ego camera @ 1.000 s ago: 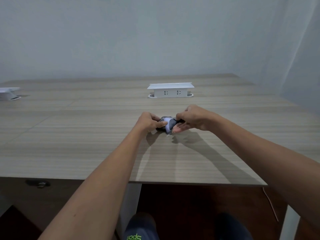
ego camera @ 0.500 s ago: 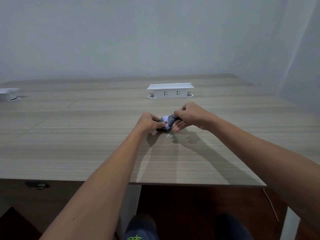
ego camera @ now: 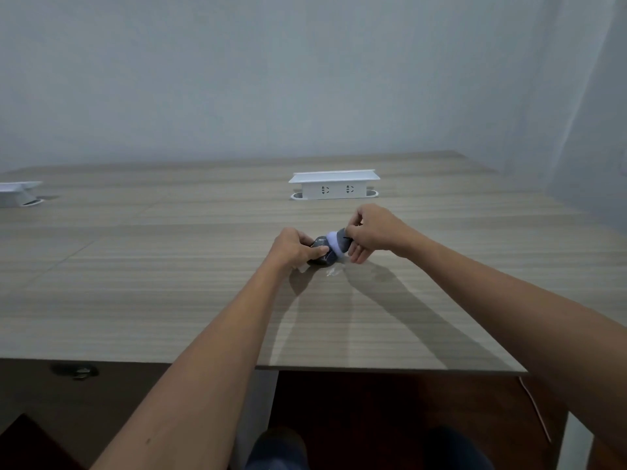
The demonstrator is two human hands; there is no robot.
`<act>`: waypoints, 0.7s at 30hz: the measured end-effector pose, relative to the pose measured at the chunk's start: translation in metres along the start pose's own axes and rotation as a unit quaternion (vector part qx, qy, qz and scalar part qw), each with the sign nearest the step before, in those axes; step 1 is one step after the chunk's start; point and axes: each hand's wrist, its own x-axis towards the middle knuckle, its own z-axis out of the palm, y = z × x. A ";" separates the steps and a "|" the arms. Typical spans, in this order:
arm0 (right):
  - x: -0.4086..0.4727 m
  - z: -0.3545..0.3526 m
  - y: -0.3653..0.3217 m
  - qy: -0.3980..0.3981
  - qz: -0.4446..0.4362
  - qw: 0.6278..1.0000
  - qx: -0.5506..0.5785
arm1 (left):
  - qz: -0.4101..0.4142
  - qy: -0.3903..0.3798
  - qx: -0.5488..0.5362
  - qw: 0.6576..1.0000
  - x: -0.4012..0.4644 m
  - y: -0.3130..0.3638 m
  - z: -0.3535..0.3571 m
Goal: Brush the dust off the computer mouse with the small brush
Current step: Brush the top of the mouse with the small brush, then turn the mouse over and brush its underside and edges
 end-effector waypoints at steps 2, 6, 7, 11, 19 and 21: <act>0.002 0.002 0.000 0.024 -0.001 0.999 -0.026 | -0.002 -0.001 0.006 1.000 -0.001 0.001 0.000; 0.005 0.006 0.004 0.041 0.015 0.998 -0.036 | -0.002 0.000 0.021 1.000 -0.003 0.001 -0.001; 0.006 0.007 0.005 0.047 0.016 0.998 -0.040 | -0.001 0.001 0.021 1.000 -0.004 0.001 -0.001; 0.009 0.005 0.007 0.070 0.009 0.995 -0.073 | -0.012 -0.014 -0.006 1.000 -0.009 0.004 -0.005; 0.021 -0.010 0.008 0.089 0.004 0.994 -0.063 | -0.014 -0.085 0.031 0.996 -0.006 0.006 -0.036; 0.021 -0.011 0.008 0.096 0.002 0.993 -0.075 | -0.001 -0.081 0.071 0.994 0.001 0.009 -0.042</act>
